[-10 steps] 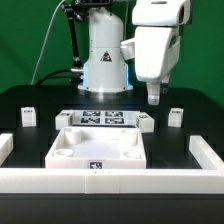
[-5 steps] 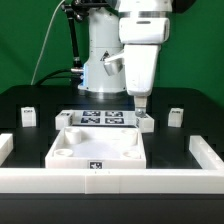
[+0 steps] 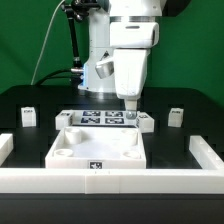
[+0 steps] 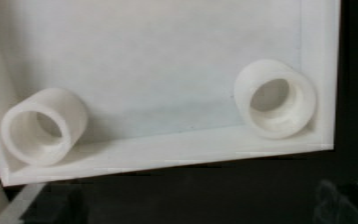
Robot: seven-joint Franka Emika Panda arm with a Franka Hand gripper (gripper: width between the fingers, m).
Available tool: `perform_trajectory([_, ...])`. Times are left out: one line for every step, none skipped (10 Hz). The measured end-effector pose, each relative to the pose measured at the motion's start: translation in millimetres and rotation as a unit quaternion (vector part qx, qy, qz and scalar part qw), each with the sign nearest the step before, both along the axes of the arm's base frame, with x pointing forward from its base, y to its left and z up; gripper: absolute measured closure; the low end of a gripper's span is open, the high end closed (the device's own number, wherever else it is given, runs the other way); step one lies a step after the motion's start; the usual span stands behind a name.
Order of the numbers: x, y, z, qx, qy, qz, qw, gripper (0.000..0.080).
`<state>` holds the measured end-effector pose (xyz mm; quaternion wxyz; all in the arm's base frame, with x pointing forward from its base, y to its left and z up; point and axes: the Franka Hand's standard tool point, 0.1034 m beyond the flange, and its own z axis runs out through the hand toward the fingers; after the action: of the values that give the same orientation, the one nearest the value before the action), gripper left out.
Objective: Assemble one leg
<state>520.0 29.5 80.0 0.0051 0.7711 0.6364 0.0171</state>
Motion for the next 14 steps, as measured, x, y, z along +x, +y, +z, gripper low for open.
perform_trajectory([-0.3, -3.5, -2.4, 0.000, -0.006, 0.017, 1.000, 0.0150])
perform_trajectory([-9.7, -17.3, -14.4, 0.000, -0.014, 0.037, 0.999, 0.0150])
perform_trajectory([-21.2, -29.2, -24.5, 0.000, -0.006, 0.034, 0.999, 0.0150])
perform_trajectory([-26.6, -36.1, -31.8, 0.001, -0.004, 0.030, 1.000, 0.0150])
perform_trajectory([-32.8, -41.6, -43.0, 0.003, -0.001, 0.027, 1.000, 0.0150])
perform_trajectory([-36.1, -44.5, -51.3, 0.005, 0.005, 0.023, 1.000, 0.0150])
perform_trajectory([-39.8, -46.6, -59.1, 0.006, 0.010, 0.019, 1.000, 0.0150])
perform_trajectory([-44.8, -47.6, -66.9, 0.008, 0.018, 0.016, 1.000, 0.0150])
perform_trajectory([-47.4, -46.9, -70.7, 0.009, 0.022, 0.015, 1.000, 0.0150])
perform_trajectory([-48.2, -46.3, -71.7, 0.009, 0.023, 0.015, 1.000, 0.0150])
perform_trajectory([-48.3, -46.0, -71.7, 0.009, 0.023, 0.016, 1.000, 0.0150])
perform_trajectory([-48.4, -46.4, -71.8, 0.009, 0.024, 0.015, 1.000, 0.0197])
perform_trajectory([-48.5, -46.4, -72.0, 0.009, 0.024, 0.015, 1.000, 0.0197])
perform_trajectory([-48.7, -46.4, -72.2, 0.009, 0.024, 0.015, 1.000, 0.0373])
